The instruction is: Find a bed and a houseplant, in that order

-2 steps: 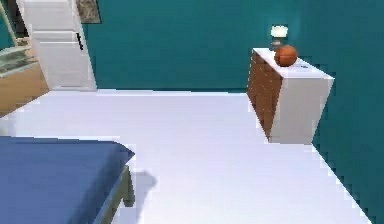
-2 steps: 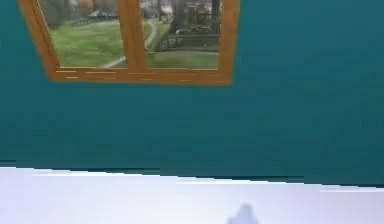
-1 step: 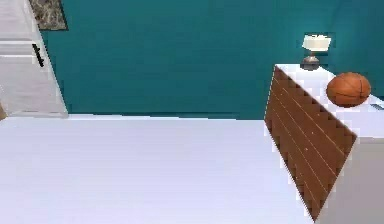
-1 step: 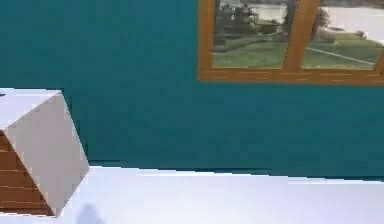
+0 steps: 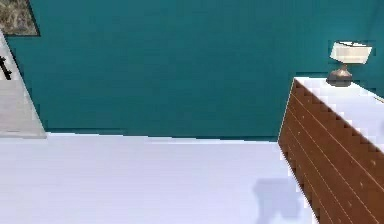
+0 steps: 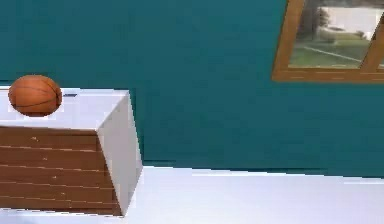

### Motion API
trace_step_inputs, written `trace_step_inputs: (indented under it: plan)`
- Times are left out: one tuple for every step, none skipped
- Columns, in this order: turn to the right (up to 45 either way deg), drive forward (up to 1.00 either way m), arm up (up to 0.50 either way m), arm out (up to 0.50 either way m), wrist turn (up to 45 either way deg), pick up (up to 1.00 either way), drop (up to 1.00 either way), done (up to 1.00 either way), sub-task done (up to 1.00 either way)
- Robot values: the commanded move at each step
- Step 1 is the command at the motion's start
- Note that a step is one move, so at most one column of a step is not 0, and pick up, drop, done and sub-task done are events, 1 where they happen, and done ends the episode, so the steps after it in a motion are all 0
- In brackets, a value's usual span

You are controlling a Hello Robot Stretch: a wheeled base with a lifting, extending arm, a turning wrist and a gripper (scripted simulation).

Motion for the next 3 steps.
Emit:
trace_step_inputs:
  plan:
    - [-45.0,0.0,0.0,0.0,0.0,0.0,0.0,0.0,0.0]
    - [-15.0,0.0,0.0,0.0,0.0,0.0,0.0,0.0,0.0]
    - [0.0,0.35,0.0,0.0,0.0,0.0,0.0,0.0,0.0]
